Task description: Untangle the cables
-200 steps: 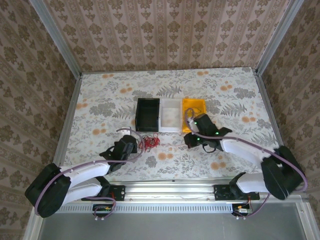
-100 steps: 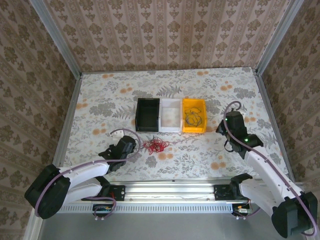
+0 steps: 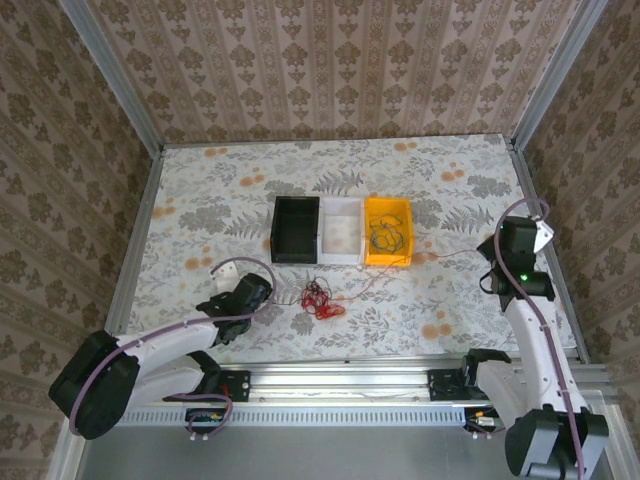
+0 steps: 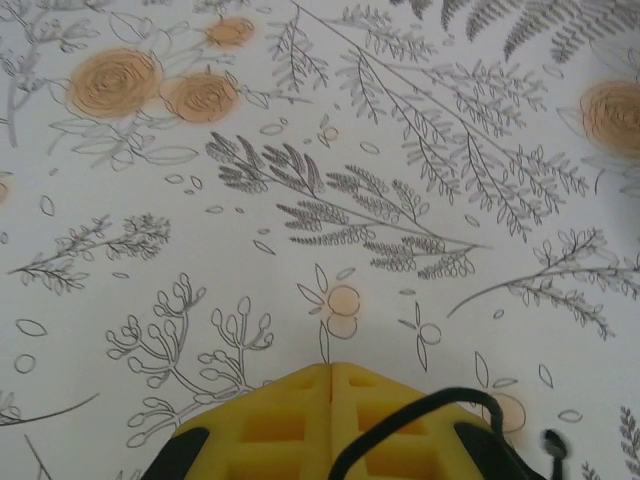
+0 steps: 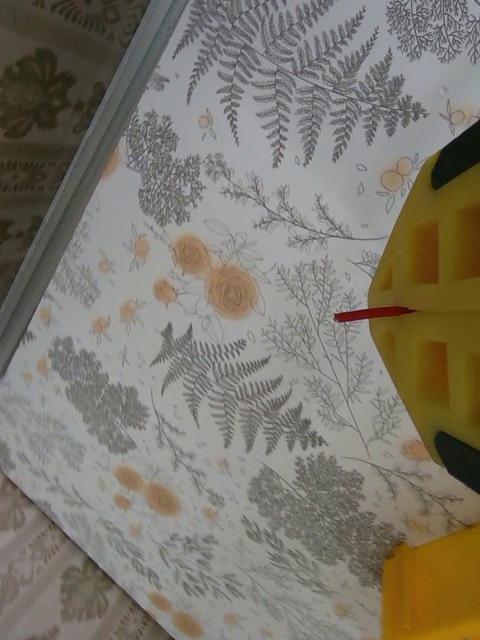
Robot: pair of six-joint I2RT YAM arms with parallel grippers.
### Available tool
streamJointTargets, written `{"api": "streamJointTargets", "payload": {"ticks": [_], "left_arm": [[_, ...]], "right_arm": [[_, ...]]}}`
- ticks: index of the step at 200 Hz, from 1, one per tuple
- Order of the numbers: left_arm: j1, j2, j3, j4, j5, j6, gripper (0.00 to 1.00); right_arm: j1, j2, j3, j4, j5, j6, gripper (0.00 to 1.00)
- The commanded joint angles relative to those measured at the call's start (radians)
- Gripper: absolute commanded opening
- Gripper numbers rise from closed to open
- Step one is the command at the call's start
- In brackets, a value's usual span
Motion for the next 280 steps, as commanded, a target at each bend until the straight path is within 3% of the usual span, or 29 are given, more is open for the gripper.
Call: {"api": "streamJointTargets", "payload": {"ticks": [1, 21, 40, 61, 75, 89, 119, 141, 199, 211, 236, 280], "left_arm": [[0.008, -0.02, 0.071, -0.121, -0.091, -0.057, 0.0], [0.024, -0.039, 0.111, -0.129, -0.118, 0.002, 0.0], [0.031, -0.036, 0.121, -0.027, -0.065, 0.115, 0.0], [0.031, 0.006, 0.131, 0.021, -0.019, 0.097, 0.0], [0.028, 0.052, 0.138, 0.05, 0.009, 0.086, 0.0], [0.01, 0.108, 0.161, 0.058, 0.019, 0.085, 0.0], [-0.042, 0.209, 0.222, 0.069, 0.027, 0.107, 0.0], [-0.061, 0.247, 0.239, 0.102, 0.054, 0.11, 0.0], [-0.084, 0.306, 0.266, 0.113, 0.063, 0.103, 0.0], [-0.085, 0.307, 0.267, 0.114, 0.062, 0.102, 0.0], [-0.091, 0.3, 0.264, 0.108, 0.047, 0.095, 0.0], [-0.095, 0.284, 0.254, 0.098, 0.034, 0.09, 0.0]], "right_arm": [[-0.03, 0.039, 0.061, -0.001, -0.083, -0.031, 0.0], [-0.043, 0.055, 0.096, 0.004, -0.108, -0.091, 0.0], [-0.037, 0.046, 0.116, 0.079, -0.273, -0.13, 0.0], [-0.025, 0.036, 0.145, 0.194, -0.507, -0.134, 0.0], [0.01, 0.052, 0.176, 0.218, -0.564, -0.134, 0.0], [0.107, 0.087, 0.21, 0.156, -0.51, -0.182, 0.0], [0.479, 0.159, 0.179, 0.072, -0.254, -0.301, 0.0], [0.673, 0.221, 0.131, 0.049, -0.113, -0.313, 0.0], [0.881, 0.417, 0.082, 0.117, -0.153, -0.323, 0.03], [0.9, 0.475, 0.096, 0.123, -0.205, -0.333, 0.09], [0.921, 0.574, 0.122, 0.143, -0.322, -0.349, 0.38], [0.934, 0.678, 0.163, 0.163, -0.377, -0.357, 0.51]]}}
